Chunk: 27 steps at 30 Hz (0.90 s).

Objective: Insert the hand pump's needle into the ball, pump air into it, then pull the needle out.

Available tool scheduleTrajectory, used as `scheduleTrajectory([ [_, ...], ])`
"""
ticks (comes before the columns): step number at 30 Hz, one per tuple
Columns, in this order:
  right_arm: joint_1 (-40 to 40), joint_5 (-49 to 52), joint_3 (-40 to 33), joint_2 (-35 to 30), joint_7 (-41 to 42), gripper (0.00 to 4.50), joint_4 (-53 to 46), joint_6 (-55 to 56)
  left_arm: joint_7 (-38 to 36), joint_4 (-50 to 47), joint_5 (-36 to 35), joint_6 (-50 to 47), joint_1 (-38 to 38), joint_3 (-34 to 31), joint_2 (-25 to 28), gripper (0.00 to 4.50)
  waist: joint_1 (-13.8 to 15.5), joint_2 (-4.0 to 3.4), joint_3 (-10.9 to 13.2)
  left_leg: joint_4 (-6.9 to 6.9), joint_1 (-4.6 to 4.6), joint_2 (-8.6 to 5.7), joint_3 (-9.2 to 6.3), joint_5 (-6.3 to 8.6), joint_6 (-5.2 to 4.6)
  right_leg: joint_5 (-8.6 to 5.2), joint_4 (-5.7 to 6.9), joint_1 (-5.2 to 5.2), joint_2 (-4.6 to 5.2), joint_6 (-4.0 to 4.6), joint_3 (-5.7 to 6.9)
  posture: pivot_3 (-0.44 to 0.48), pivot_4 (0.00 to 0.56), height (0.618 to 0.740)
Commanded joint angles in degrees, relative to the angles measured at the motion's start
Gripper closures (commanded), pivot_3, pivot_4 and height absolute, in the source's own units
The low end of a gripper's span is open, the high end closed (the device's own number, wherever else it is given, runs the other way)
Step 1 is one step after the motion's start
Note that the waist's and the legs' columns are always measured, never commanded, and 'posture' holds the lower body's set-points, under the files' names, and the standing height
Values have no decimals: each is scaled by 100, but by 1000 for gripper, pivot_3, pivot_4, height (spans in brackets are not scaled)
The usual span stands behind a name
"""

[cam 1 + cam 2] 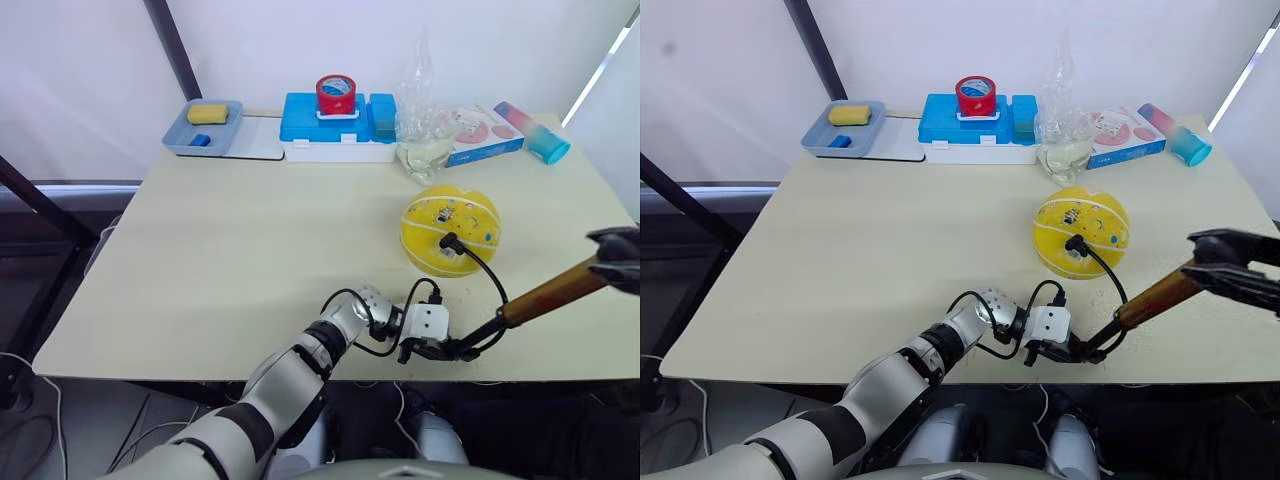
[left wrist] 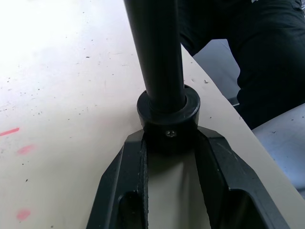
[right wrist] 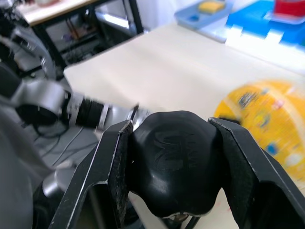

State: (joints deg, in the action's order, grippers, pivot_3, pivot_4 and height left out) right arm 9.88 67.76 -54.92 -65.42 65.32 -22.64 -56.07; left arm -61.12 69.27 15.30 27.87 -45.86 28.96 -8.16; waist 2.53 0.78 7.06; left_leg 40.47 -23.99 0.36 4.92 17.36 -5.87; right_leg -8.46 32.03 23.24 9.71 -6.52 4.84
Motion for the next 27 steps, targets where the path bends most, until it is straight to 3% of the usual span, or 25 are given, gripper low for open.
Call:
scheduleTrajectory([
  [1, -39, -122, -382, 189, -215, 2497, -107, 119, -111, 257, 265, -133, 161, 204, -383, 3575, -2, 0, 0, 0, 0, 0, 1, 0, 0, 0, 0, 0, 0, 0, 0, 0, 150, 729],
  [13, 687, -1384, 1989, 1644, -613, 2497, -961, 1259, -115, 263, 280, -143, 143, 194, -376, 3575, -13, 20, -29, 0, 10, 3, -4, 0, 1, -1, 5, -6, -7, -1, 0, 0, 150, 729],
  [19, 1047, -2506, 3128, 1813, -543, 2497, -744, 2096, -119, 261, 285, -144, 151, 197, -376, 3575, -10, 11, -36, 0, 11, 3, -4, -1, 1, -1, 5, -6, -9, -1, 0, 0, 150, 729],
  [22, 1034, -2546, 3057, 1786, -427, 2497, -660, 2372, -119, 260, 282, -146, 152, 191, -376, 3575, -12, 17, -41, 0, 12, 4, -6, 0, 1, -1, 5, -7, -10, -1, 1, 0, 150, 729],
  [27, 676, -1765, 2034, 1430, -312, 2497, -653, 2172, -114, 263, 292, -142, 168, 195, -353, 3576, -2, 10, -27, 0, 11, 4, -5, 0, 1, -1, 4, -6, -9, 0, 0, 0, 150, 729],
])
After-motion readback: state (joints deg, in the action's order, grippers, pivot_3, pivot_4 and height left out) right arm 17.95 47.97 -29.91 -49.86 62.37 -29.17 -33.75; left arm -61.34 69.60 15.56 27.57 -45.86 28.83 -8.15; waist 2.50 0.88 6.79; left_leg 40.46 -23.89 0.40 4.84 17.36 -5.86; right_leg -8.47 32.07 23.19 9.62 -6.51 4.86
